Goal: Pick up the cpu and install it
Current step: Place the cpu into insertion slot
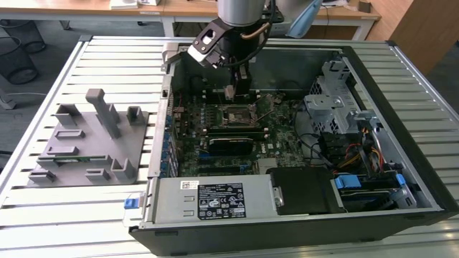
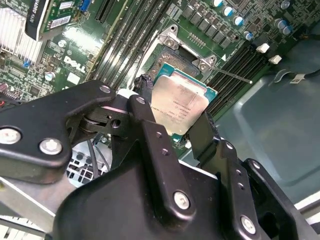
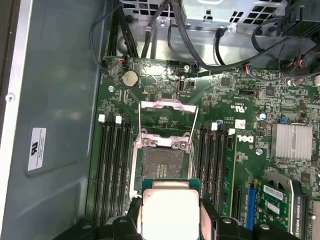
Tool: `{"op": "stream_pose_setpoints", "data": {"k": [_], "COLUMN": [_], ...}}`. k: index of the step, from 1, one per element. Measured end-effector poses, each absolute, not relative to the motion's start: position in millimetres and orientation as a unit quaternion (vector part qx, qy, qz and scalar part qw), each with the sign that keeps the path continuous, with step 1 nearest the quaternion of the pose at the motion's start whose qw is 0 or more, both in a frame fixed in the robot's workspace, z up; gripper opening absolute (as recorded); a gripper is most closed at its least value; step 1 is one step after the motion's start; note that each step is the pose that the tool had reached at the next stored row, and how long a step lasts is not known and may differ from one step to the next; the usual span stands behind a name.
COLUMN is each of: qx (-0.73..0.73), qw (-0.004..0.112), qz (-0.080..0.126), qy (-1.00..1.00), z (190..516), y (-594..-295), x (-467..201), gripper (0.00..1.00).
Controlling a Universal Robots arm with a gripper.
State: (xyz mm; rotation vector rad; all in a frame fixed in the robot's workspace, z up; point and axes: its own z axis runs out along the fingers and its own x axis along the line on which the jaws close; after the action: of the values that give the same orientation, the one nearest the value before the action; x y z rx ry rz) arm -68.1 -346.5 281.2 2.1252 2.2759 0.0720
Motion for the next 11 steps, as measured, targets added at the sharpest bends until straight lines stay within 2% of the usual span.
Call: {"op": "stream_pose_setpoints", "data": {"k": [11], "qx": [0.683], "qw": [0.014], "qz": [0.023], "qy": [0.73], "z": [270.5], "y": [-346.2], "x": [-66.6], "gripper": [0.54]}}
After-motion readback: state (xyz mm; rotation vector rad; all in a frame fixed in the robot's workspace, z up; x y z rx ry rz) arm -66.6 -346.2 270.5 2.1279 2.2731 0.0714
